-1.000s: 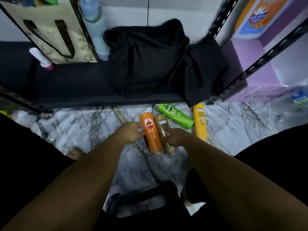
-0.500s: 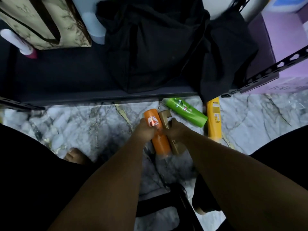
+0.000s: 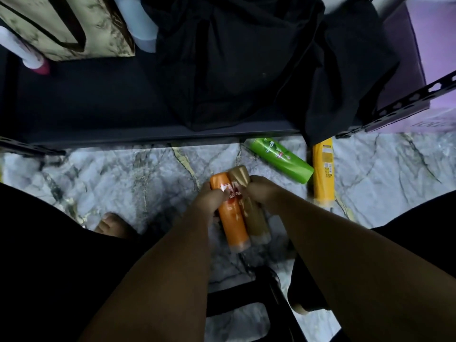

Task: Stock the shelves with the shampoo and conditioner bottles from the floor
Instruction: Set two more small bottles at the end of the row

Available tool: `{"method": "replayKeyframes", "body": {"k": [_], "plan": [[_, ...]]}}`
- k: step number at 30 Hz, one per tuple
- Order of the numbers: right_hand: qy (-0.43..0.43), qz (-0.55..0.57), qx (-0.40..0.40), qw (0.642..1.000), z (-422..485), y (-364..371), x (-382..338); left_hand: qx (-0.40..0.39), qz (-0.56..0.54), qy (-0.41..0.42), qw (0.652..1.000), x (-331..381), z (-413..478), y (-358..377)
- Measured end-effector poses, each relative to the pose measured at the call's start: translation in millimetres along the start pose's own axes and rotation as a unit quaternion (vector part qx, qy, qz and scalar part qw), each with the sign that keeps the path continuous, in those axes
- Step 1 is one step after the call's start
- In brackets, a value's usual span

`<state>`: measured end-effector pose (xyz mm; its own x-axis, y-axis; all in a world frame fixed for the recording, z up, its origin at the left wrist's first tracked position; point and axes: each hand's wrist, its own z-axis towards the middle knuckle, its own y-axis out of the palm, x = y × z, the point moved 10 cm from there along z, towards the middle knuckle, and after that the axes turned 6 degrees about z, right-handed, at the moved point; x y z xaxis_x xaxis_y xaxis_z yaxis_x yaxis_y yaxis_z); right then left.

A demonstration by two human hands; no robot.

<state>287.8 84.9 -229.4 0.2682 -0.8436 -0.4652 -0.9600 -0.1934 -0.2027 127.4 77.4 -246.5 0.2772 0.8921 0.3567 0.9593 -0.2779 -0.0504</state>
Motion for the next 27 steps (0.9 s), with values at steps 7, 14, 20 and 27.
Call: {"method": "replayKeyframes", "body": {"k": [7, 14, 20, 27], "plan": [[-0.006, 0.056, -0.039, 0.998, -16, 8, -18, -0.032, 0.004, 0.025, 0.999, 16, -20, -8], [-0.075, 0.064, -0.015, 0.995, -61, 3, -45, -0.035, 0.055, 0.151, 0.986, 42, -63, -19], [-0.142, -0.032, 0.023, 0.989, -97, -5, -59, -0.001, 0.191, 0.282, 0.940, 74, -114, -34], [-0.231, -0.065, 0.082, 0.967, -134, -5, -57, 0.063, 0.342, 0.381, 0.857, 77, -152, -44]]}}
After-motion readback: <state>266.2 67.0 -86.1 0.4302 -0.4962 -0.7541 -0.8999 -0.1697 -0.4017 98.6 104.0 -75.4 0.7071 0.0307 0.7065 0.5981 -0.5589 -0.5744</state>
